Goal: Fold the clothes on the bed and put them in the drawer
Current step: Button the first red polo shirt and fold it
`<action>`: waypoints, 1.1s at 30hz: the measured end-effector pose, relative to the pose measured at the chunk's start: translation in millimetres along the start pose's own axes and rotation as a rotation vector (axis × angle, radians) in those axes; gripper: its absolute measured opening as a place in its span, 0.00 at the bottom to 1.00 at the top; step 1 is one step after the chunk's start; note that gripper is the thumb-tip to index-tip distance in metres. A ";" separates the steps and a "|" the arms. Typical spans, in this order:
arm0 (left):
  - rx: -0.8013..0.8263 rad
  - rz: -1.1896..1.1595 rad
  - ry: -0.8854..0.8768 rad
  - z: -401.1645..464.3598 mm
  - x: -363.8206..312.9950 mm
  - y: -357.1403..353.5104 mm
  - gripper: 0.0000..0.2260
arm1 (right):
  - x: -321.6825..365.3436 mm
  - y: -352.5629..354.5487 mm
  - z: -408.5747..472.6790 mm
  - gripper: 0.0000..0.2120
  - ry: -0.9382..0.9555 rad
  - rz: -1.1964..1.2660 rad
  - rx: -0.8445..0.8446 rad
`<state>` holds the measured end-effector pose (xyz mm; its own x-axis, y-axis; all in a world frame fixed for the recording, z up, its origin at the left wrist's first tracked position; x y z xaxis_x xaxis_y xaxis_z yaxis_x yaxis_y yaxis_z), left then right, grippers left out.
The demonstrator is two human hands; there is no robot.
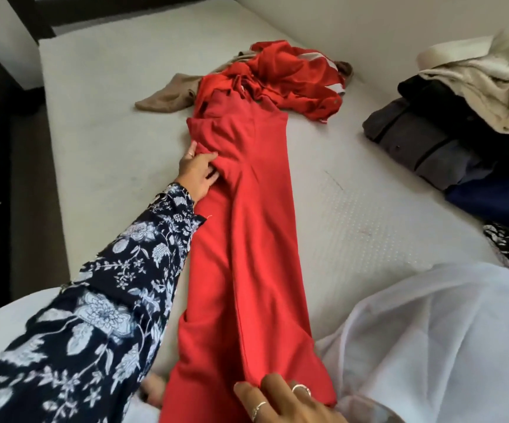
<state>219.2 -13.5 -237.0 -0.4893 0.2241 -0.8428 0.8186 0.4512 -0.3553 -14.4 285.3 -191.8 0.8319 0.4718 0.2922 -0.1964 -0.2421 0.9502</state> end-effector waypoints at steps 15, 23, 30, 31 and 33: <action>0.188 1.844 0.190 -246.1 84.5 95.2 0.31 | -49.8 -8.4 17.4 0.32 -0.149 -0.013 0.346; 0.144 0.532 0.133 -289.7 94.5 86.6 0.12 | -40.8 -17.2 3.9 0.12 -0.124 0.768 0.130; 0.319 0.800 0.429 -334.5 123.5 105.4 0.22 | -35.5 -29.8 -38.5 0.13 -0.234 1.313 0.584; 0.372 0.748 0.469 -339.3 128.5 104.4 0.22 | -31.9 -31.2 -44.2 0.12 -0.179 1.231 0.664; 0.422 0.650 0.490 -347.2 125.3 98.4 0.26 | -31.1 -27.3 -49.2 0.12 -0.108 1.129 0.713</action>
<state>134.2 358.9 -237.2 0.1121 0.7082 -0.6971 0.9721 -0.2235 -0.0708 -60.5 318.9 -221.5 0.4375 -0.3396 0.8327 -0.5144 -0.8540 -0.0780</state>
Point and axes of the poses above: each hand's wrist, its own z-axis towards the middle knuckle, its own y-axis out of the back of the hand, x = y × z, the point moved 8 cm from there along z, towards the middle knuckle, and after that the axes turned 6 degrees about x, right-handed, at the moved point
